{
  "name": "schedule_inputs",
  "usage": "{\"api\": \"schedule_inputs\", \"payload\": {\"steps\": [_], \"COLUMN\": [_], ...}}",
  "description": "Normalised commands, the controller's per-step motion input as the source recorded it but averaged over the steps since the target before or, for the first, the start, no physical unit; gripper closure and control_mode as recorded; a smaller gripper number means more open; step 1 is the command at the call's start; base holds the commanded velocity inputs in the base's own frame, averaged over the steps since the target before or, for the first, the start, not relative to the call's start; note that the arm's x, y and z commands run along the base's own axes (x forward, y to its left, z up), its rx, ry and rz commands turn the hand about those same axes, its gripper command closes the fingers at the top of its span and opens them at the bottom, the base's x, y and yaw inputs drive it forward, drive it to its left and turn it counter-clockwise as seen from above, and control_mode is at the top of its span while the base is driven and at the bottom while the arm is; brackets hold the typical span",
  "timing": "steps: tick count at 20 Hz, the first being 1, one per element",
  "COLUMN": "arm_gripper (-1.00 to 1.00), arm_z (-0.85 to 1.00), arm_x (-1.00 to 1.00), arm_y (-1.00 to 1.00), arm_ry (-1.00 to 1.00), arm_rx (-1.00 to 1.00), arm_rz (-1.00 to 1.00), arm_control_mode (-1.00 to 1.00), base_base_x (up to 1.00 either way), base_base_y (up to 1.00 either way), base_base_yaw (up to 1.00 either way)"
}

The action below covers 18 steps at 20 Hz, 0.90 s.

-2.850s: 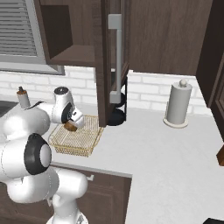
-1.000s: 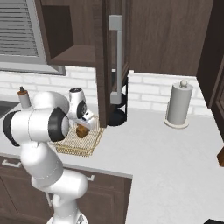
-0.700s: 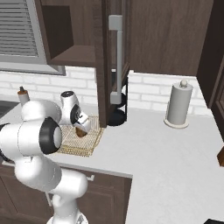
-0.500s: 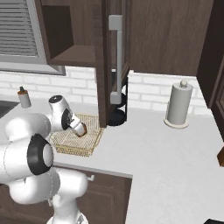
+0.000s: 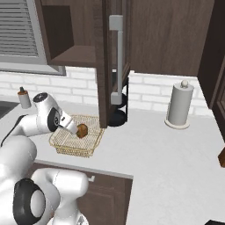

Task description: Open the cabinet, pick up the bread from the cabinet and place it in the basket. Then move the basket to the dining counter.

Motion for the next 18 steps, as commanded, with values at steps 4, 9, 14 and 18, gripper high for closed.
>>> {"api": "schedule_inputs", "payload": {"steps": [4, 9, 14, 18], "arm_gripper": [-1.0, -1.0, -1.0, -1.0], "arm_z": [0.25, -0.01, 0.0, 0.0], "arm_x": [-0.69, -0.52, -0.14, -0.01], "arm_y": [-0.38, -0.01, 0.0, 0.0], "arm_ry": [0.12, 0.11, 0.07, 0.1], "arm_rx": [0.03, 0.19, 0.14, 0.05], "arm_rz": [0.01, 0.0, -0.03, -0.1], "arm_control_mode": [-1.0, -1.0, -1.0, -1.0], "base_base_x": [0.0, 0.0, 0.0, 0.0], "base_base_y": [0.0, 0.0, 0.0, 0.0], "base_base_yaw": [0.0, 0.0, 0.0, 0.0]}}
